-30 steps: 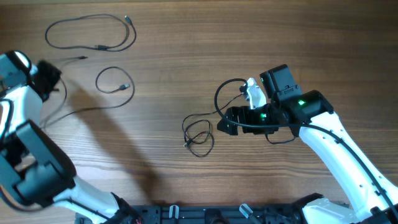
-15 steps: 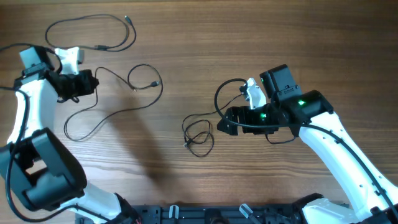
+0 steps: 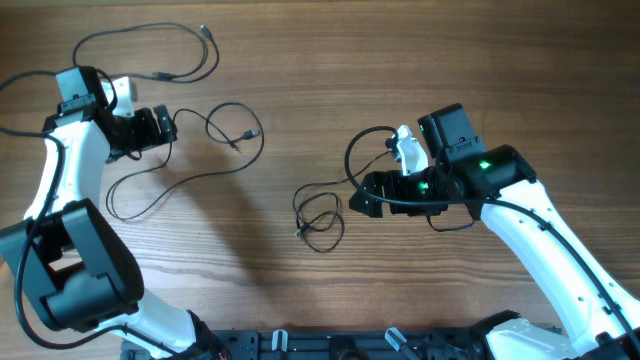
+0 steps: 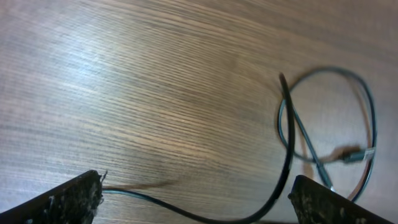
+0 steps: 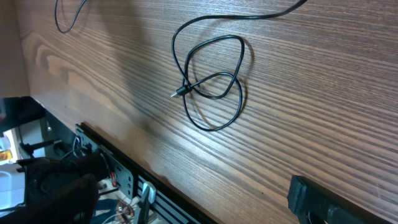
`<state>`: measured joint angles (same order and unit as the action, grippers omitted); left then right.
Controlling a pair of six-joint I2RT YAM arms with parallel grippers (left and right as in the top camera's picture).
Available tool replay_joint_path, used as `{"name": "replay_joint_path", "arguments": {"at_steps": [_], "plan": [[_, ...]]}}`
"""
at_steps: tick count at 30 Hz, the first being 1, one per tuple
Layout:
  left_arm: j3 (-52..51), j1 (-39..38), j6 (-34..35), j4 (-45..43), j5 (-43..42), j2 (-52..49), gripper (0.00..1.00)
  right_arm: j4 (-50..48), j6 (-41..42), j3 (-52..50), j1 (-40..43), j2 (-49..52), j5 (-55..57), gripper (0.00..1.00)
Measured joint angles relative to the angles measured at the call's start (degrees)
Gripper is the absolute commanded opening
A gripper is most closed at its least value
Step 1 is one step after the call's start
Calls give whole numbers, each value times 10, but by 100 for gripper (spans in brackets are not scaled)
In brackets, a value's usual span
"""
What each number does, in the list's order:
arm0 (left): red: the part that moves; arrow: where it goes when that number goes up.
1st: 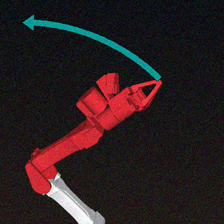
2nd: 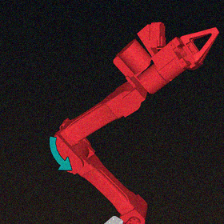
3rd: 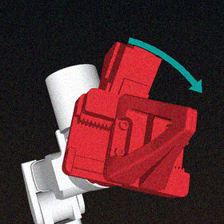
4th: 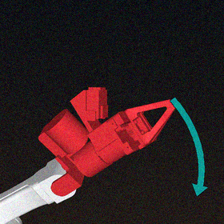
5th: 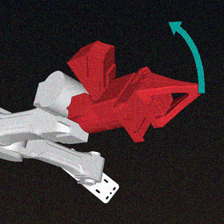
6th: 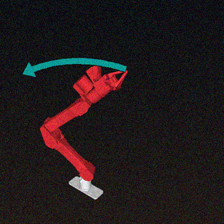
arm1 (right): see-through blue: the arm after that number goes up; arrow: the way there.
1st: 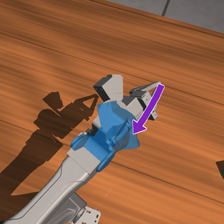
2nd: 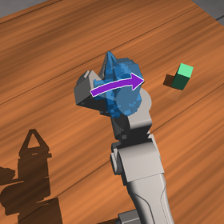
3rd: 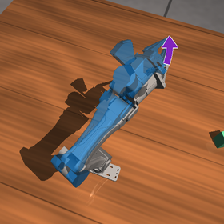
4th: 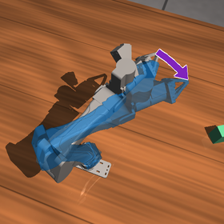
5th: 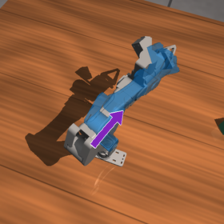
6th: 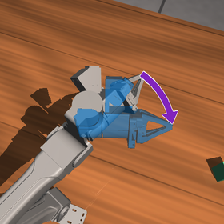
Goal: Untangle cables
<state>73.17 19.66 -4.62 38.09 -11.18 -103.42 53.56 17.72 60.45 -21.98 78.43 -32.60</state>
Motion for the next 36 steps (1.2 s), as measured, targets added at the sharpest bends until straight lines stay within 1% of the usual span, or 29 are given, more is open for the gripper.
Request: {"name": "replay_joint_path", "arguments": {"at_steps": [2, 4, 5, 9, 11, 12, 13, 14, 15, 16, 17, 18, 20, 22, 23, 25, 26, 27, 28, 29, 30, 31, 32, 33, 36], "plan": [[0, 0, 70, -2, 7, 0, 100, 0, 0, 0, 0, 0, 0, 100], [0, 0, 107, -1, 23, 0, 100, 0, 0, 0, 0, 0, 0, 100], [0, 0, 116, 5, 52, 0, 100, 0, 0, 0, 0, 0, 0, 100], [0, 3, 130, 31, 233, 0, 100, -1, -2, 0, 0, 0, 0, 100], [-1, 15, 131, 42, 266, 0, 100, -3, -4, 0, 0, 0, 0, 100], [-1, 26, 132, 42, 264, 0, 100, -3, -10, 0, 0, 0, 0, 100], [-1, 38, 132, 42, 242, 0, 100, -3, -12, 0, 0, 0, 0, 100], [-1, 50, 134, 41, 215, 0, 100, -3, -14, 0, 0, 0, 0, 100], [-1, 71, 134, 39, 156, 0, 100, -3, -15, 0, 0, 0, 0, 100], [0, 90, 136, 46, 127, 0, 98, -3, -15, 0, 0, 0, 0, 100], [0, 105, 136, 55, 117, 0, 98, -2, -15, 0, 0, 0, 0, 100], [-1, 130, 136, 82, 117, 0, 98, -2, -15, 0, 0, 0, 0, 100], [-1, 168, 136, 110, 133, 0, 98, -9, -16, 0, 0, 0, 0, 100], [-3, 200, 136, 140, 145, -5, 90, -26, -16, 0, 0, 0, 0, 100], [-10, 211, 136, 141, 151, -12, 87, -30, -15, 0, 0, 0, 0, 100], [-23, 213, 138, 134, 153, -19, 85, -31, -15, 0, 0, 0, 0, 100], [-47, 209, 138, 107, 151, -29, 85, -32, -15, 0, 0, 0, 0, 100], [-72, 205, 133, 78, 130, -36, 85, -32, -16, 0, 0, 0, 0, 100], [-87, 201, 121, 70, 114, -42, 80, -32, -16, 0, 0, 0, 0, 100], [-88, 197, 113, 62, 100, -40, 69, -31, -16, 0, 0, 0, 0, 100], [-88, 197, 108, 56, 92, -39, 49, -31, -15, 0, 0, 0, 0, 100], [-88, 197, 104, 51, 90, -39, 31, -31, -15, 0, 0, 0, 0, 100], [-88, 197, 102, 47, 87, -39, 10, -31, -15, 0, 0, 0, 0, 100], [-88, 197, 97, 36, 84, -40, 4, -31, -15, 0, 0, 0, 0, 100], [-91, 197, 93, 9, 102, -41, 4, -31, -15, 0, 0, 0, 0, 99]]}}
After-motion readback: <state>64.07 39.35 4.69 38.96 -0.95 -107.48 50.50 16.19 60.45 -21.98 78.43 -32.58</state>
